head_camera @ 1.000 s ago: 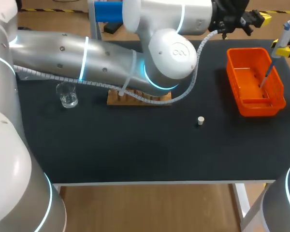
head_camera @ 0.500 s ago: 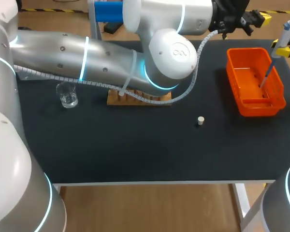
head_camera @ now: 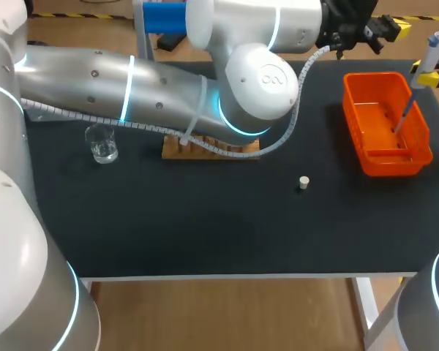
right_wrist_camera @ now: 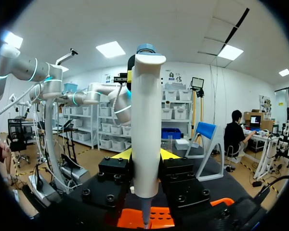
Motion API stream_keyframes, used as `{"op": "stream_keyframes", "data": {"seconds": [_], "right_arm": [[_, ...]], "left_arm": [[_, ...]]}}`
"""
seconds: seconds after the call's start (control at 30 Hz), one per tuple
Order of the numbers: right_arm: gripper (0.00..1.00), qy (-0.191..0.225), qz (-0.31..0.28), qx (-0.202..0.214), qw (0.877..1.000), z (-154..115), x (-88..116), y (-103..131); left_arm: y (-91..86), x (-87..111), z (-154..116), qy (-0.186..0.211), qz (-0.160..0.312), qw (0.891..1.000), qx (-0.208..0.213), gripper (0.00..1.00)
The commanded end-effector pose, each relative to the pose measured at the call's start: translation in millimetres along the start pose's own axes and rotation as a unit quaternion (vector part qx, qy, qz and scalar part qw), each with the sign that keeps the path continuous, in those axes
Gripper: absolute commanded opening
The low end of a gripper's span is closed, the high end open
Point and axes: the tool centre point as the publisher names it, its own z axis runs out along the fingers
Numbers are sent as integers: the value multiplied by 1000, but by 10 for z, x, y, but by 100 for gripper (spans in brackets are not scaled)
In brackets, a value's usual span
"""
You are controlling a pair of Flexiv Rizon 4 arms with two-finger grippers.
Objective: Invert the test tube, pick up the pipette, mount the tip to pipette, aspirate from beaker and dispense into the tube, eject the tip, return the pipette, and cap with the stopper.
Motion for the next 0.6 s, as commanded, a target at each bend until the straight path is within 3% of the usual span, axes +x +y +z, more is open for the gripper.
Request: {"op": "stream_keyframes", "data": {"seconds": [0.03, 0.6], "right_arm": [[0, -2, 0, 3, 1000, 10, 13, 14], [0, 0, -4, 5, 1000, 11, 12, 15]], "left_arm": [[36, -12, 18, 2, -1, 999, 33, 0], [36, -12, 18, 2, -1, 999, 33, 0]]}}
